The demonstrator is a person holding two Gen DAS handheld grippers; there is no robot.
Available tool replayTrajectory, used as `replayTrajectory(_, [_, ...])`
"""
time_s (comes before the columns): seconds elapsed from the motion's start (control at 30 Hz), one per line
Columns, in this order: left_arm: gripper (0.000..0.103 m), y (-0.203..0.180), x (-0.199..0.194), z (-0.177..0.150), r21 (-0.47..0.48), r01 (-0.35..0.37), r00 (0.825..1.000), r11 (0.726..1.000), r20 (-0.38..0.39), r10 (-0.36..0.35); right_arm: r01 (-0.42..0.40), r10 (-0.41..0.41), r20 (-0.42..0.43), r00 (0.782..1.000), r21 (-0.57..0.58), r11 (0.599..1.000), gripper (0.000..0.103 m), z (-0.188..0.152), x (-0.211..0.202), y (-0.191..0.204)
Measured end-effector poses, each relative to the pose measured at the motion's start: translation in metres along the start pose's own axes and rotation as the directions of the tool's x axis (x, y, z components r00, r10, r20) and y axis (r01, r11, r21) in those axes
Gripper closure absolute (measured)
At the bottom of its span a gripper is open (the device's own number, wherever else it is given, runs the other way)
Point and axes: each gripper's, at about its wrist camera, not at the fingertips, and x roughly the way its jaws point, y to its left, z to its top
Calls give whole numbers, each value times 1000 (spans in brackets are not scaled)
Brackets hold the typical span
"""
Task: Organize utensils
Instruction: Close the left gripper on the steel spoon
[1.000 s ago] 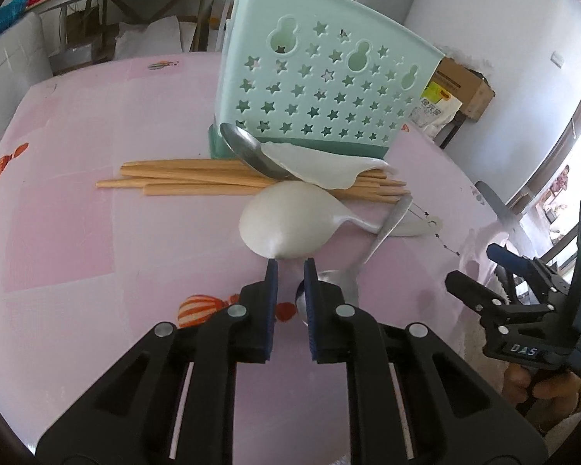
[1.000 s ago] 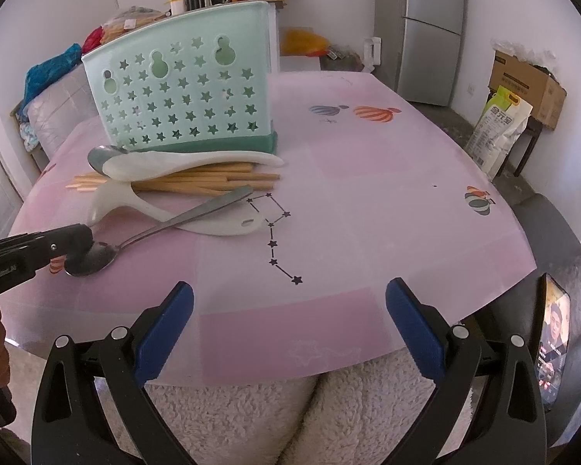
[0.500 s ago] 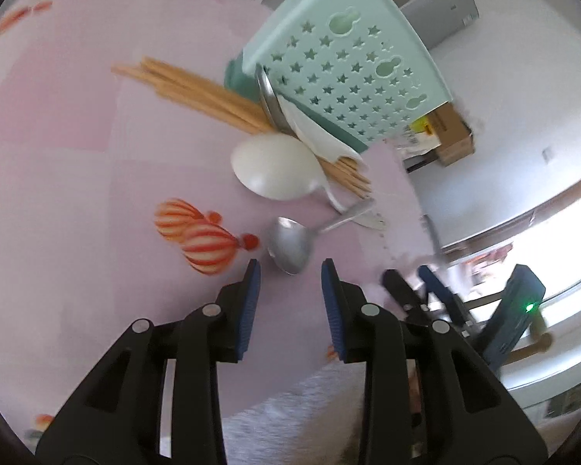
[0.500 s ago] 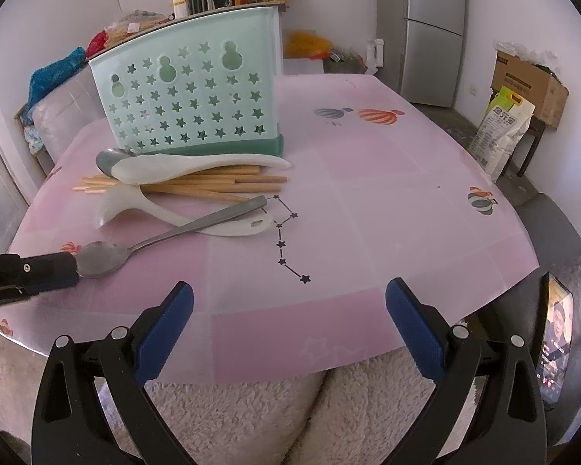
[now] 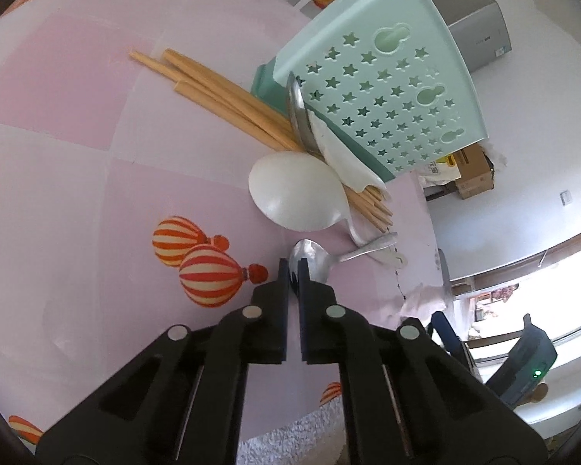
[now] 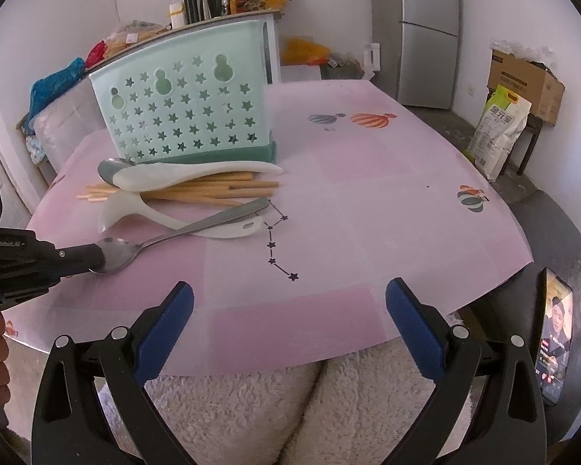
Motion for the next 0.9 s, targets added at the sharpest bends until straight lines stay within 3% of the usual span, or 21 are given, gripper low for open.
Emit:
replayTrajectory(0.27, [100,-14,2,-3,90,-55,998,994,30,53,-1,2,76,997,-10,1000,6,9,-14,-5])
replayTrajectory(0.4, [100,-15,-4,-4,148,-100,995,984,26,97,-24,34,155,987,-68,997,17,25,-25,0])
replayTrajectory(0.5, [100,-12,-11,-2,179,-124,992,976,17,123,-45,85,209,974,-189,981,26,39,-29,20])
replayTrajectory(0.63, [100,-7,-19,-3,209,-136,990,968,-3,139,-60,169,230,958,-419,906,40,54,-20,62])
replayTrajectory(0.8, [100,0,-24,-2,206,-117,992,971,-14,123,-31,173,149,973,-664,747,63,50,14,107])
replayTrajectory(0.9, [100,5,-25,0,200,-99,994,975,-17,105,-28,155,110,982,-723,691,68,46,27,114])
